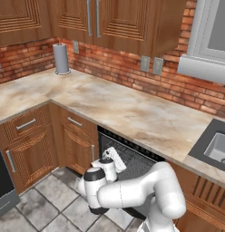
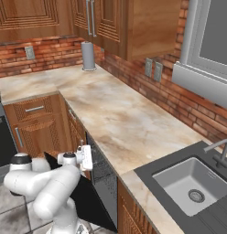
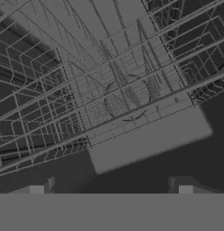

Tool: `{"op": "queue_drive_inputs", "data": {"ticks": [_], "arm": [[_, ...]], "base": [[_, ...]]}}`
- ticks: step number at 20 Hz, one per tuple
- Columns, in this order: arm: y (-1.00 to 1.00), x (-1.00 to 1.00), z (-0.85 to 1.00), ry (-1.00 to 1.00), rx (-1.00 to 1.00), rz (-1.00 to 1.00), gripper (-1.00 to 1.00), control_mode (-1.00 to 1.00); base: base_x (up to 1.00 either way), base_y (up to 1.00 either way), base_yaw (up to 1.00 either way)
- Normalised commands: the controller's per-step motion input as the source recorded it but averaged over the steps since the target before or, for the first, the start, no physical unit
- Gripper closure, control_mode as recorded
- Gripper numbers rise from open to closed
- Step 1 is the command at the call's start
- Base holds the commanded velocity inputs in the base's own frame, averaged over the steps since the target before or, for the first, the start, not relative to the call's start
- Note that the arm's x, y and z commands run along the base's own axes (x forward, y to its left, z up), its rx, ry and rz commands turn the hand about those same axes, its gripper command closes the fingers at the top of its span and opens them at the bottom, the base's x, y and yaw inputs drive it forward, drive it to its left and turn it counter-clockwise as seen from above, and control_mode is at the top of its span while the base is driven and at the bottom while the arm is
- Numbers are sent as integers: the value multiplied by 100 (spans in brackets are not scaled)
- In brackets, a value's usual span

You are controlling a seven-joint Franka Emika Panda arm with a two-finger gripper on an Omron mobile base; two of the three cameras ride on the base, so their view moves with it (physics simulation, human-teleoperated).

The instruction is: Open the dishwasher door and pull out the top rack.

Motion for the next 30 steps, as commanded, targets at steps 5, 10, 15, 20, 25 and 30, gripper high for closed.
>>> {"op": "queue_drive_inputs", "data": {"ticks": [5,10,15,20,25,30], "arm": [[1,16,-52,0,-21,0,-100,-100],[0,3,-45,0,-24,0,-100,-100],[0,0,-55,0,-25,0,-100,-100],[0,0,-60,0,-24,0,-100,-100],[0,0,-61,0,-19,0,-100,-100],[0,0,-72,0,-14,0,-100,-100]], "base": [[0,0,0],[0,0,0],[0,0,0],[0,0,0],[0,0,0],[0,0,0]]}}
